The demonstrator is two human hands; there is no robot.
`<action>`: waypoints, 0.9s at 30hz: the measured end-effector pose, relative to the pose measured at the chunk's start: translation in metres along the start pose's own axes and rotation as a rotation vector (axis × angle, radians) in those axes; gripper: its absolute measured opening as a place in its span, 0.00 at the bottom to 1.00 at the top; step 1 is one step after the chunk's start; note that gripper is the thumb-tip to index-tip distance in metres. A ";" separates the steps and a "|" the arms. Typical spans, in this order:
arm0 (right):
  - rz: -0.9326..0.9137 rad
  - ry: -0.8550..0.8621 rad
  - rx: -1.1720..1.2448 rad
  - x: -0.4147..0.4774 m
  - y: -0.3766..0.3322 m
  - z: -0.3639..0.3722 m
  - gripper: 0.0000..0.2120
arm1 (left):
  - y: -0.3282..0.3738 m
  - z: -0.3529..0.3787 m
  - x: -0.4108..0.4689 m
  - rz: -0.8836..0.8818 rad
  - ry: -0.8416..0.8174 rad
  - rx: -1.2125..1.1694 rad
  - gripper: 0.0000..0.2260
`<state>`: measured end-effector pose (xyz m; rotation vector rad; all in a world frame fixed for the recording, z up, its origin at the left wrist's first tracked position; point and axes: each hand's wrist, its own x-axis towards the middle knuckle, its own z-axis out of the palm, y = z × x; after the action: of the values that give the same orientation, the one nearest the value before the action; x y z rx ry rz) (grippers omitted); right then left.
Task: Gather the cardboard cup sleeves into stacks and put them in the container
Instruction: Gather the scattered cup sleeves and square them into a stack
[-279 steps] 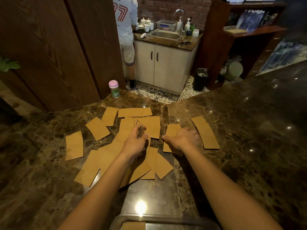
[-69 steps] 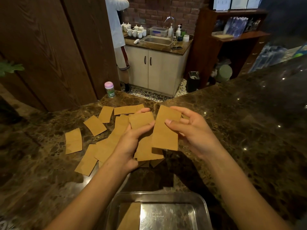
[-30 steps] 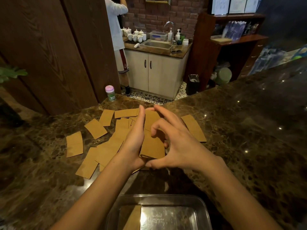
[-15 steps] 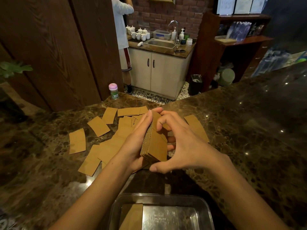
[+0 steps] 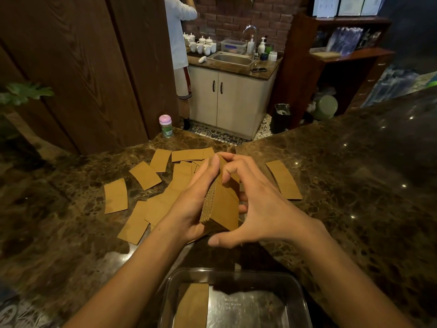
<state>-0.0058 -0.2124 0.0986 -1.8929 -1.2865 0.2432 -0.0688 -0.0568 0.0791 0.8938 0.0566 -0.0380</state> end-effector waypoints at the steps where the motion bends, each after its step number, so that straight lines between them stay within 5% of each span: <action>1: -0.006 -0.025 0.048 0.000 -0.001 0.001 0.39 | 0.001 0.000 -0.002 -0.005 0.007 -0.018 0.21; 6: -0.004 -0.012 -0.009 -0.001 -0.009 0.002 0.35 | -0.001 -0.002 -0.010 -0.051 0.048 -0.021 0.29; 13: -0.047 -0.081 -0.178 -0.019 -0.020 0.019 0.38 | -0.014 -0.006 -0.038 0.040 0.042 -0.035 0.16; 27: -0.017 -0.125 -0.106 -0.060 -0.045 0.061 0.39 | -0.044 -0.024 -0.105 -0.077 0.019 -0.052 0.21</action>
<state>-0.0985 -0.2250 0.0754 -1.9815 -1.4236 0.2936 -0.1771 -0.0646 0.0374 0.8396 0.1094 -0.0993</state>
